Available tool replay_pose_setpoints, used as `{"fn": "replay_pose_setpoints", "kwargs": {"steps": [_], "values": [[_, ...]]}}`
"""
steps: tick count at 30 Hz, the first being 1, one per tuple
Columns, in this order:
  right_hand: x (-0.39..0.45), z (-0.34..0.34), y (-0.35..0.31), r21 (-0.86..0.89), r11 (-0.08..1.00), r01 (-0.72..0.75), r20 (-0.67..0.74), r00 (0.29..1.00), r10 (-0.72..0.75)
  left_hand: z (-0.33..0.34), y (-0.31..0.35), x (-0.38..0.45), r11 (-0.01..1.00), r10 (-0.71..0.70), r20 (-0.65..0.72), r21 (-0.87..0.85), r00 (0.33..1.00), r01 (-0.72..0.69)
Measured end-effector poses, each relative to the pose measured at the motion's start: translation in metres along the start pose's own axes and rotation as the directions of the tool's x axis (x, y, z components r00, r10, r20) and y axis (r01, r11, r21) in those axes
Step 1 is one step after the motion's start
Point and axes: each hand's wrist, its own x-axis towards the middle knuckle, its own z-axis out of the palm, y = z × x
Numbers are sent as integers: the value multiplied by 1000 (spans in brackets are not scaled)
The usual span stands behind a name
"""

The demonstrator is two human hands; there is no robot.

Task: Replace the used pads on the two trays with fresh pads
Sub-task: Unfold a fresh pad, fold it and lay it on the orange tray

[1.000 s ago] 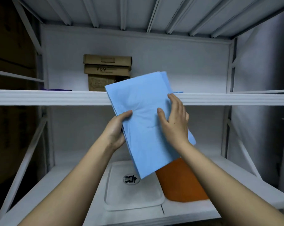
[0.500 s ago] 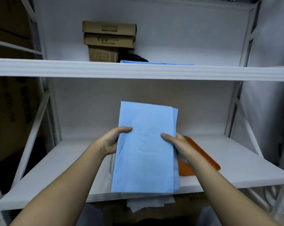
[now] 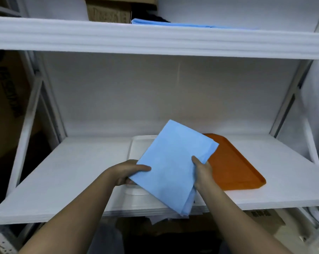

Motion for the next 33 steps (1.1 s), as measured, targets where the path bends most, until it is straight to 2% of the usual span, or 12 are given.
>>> {"fn": "replay_pose_setpoints", "kwargs": {"steps": [3,5,7,11,13,17,20,24,26,29,31,33], "values": [[17,0,14,72,997,-38,-76,996,44,-8,-13,16,973,-24,-13,-230,1000,20],[28,3,25,163,985,-52,-99,993,68,-8,-18,28,902,-12,-63,-432,998,-16],[34,9,38,252,966,-67,-77,993,89,-1,-26,37,850,32,-107,-520,994,-84],[38,26,66,235,966,-108,-29,993,118,14,-42,53,873,247,-98,-409,964,-265],[39,29,74,212,971,-109,-4,994,112,13,-45,56,850,280,-144,-421,949,-315],[44,25,77,177,980,-88,-64,993,100,-12,-52,59,864,235,-207,-403,950,-302],[55,23,75,135,988,-82,-211,971,109,-40,-59,53,903,155,-244,-357,957,-237],[55,30,74,-173,983,-54,-280,960,3,-68,-68,46,926,83,-340,-320,937,-199],[48,41,78,-423,905,-38,-249,966,-76,-74,-72,44,925,57,-386,-326,921,-194],[34,64,84,-820,573,6,-113,979,-172,-75,-74,43,935,39,-392,-310,919,-172],[20,84,90,-889,433,148,92,985,-147,-75,-74,43,939,8,-391,-313,920,-141],[9,103,99,-881,366,300,297,953,-66,-74,-72,42,912,-47,-395,-392,917,-122]]}}
